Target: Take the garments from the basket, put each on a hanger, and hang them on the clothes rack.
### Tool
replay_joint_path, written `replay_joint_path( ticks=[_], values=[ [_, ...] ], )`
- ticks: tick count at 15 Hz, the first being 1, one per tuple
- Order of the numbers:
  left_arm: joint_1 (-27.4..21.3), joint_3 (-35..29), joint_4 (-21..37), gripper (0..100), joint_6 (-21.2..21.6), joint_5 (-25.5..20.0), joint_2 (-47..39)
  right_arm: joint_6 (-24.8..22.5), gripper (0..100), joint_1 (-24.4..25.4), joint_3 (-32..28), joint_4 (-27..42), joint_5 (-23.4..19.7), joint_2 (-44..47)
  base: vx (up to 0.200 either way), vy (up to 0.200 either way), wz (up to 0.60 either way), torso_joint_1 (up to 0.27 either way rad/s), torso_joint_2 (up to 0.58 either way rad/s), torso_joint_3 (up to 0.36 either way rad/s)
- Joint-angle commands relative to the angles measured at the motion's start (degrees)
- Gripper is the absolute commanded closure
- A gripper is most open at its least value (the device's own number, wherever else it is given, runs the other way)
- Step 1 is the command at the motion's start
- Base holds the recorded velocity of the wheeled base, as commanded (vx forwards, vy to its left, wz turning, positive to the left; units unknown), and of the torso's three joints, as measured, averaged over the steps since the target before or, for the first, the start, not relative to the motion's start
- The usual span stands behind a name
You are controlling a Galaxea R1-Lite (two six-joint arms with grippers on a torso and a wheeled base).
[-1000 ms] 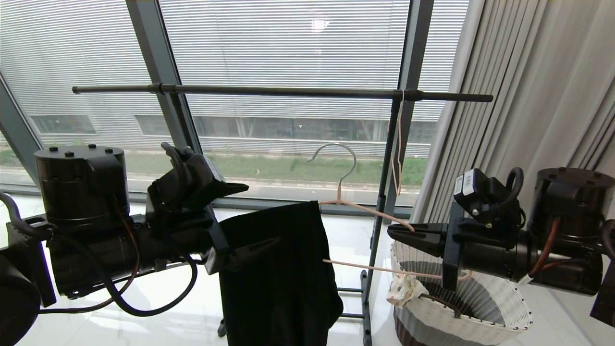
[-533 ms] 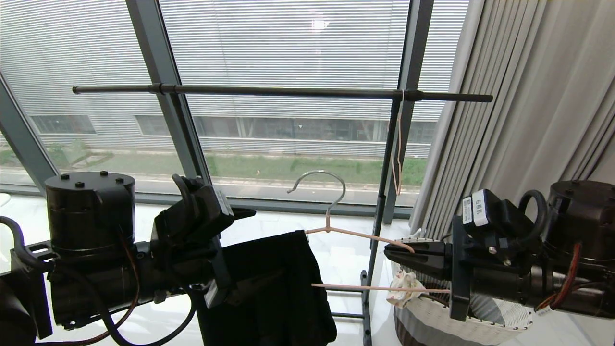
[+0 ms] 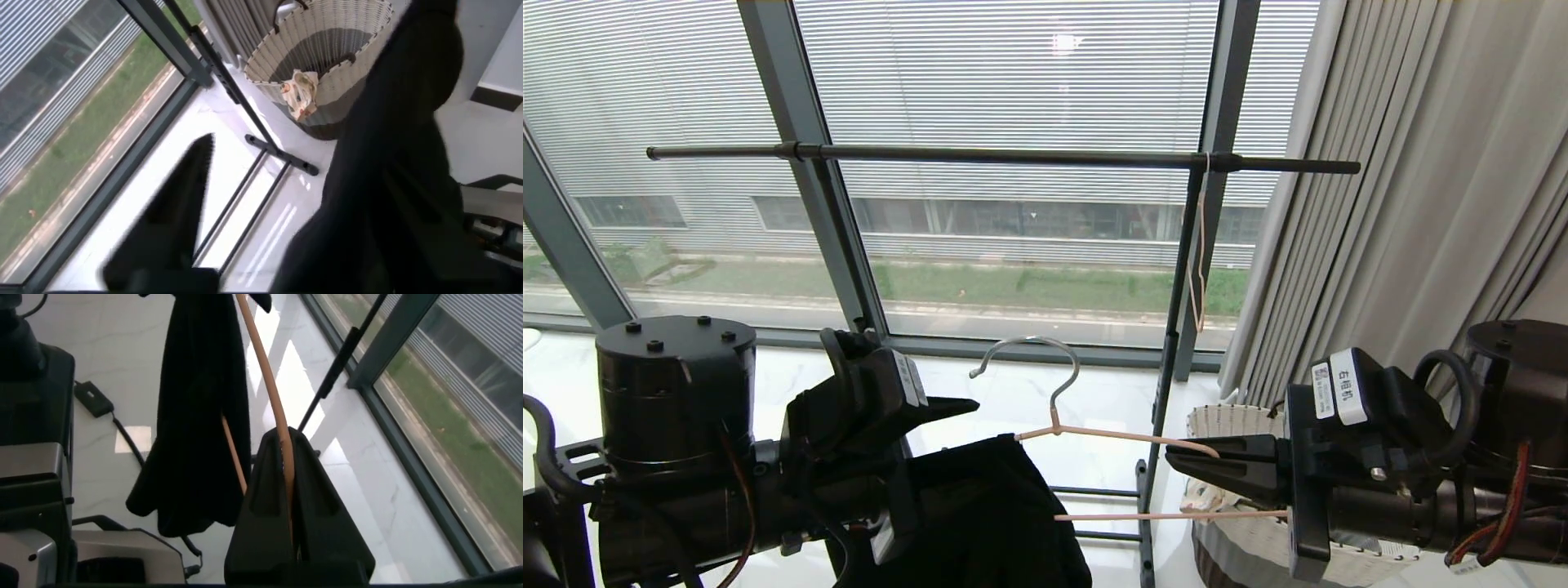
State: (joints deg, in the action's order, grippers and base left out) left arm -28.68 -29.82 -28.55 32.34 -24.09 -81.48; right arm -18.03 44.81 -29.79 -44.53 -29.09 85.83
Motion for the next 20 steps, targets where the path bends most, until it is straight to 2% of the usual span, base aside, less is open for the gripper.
replay_joint_path(
  ticks=[1,7,8,11,15,17,19,20],
  values=[
    [-0.14,0.02,0.07,100,-0.09,0.01,0.36,0.01,100,0.45,0.00,-0.03,-0.01,0.04,0.000,0.000,0.00,0.000,0.00,0.000],
    [-0.85,0.29,-0.01,100,-0.09,0.01,0.36,0.01,100,0.71,0.09,0.24,0.17,0.04,0.000,0.000,0.00,0.000,0.00,0.000],
    [-0.85,0.29,-0.01,100,-0.09,0.01,0.36,0.01,0,0.71,0.09,0.41,0.26,0.04,0.000,0.000,0.00,0.000,0.00,0.000],
    [-0.76,0.29,-0.01,100,-0.17,0.18,0.27,0.10,0,-0.16,0.09,0.41,0.61,-0.05,0.000,0.000,0.00,0.000,0.00,0.000],
    [1.17,0.55,-0.10,100,1.32,0.45,0.27,0.10,0,-8.69,-0.18,0.41,0.52,-0.32,0.000,0.000,0.00,0.000,0.00,0.000],
    [3.99,1.69,-0.10,100,1.32,0.80,0.01,0.19,0,-13.26,0.00,0.41,0.43,-0.76,0.000,0.000,0.00,0.000,0.00,0.000],
    [7.68,1.69,-0.10,100,0.88,0.89,-1.14,0.19,0,-15.46,0.35,0.41,0.43,-0.67,0.000,0.000,0.00,0.000,0.00,0.000],
    [9.70,-0.06,-0.10,100,-0.88,1.24,-1.49,0.36,0,-16.25,0.53,0.41,0.52,-0.32,0.000,0.000,0.00,0.000,0.00,0.000]
  ],
)
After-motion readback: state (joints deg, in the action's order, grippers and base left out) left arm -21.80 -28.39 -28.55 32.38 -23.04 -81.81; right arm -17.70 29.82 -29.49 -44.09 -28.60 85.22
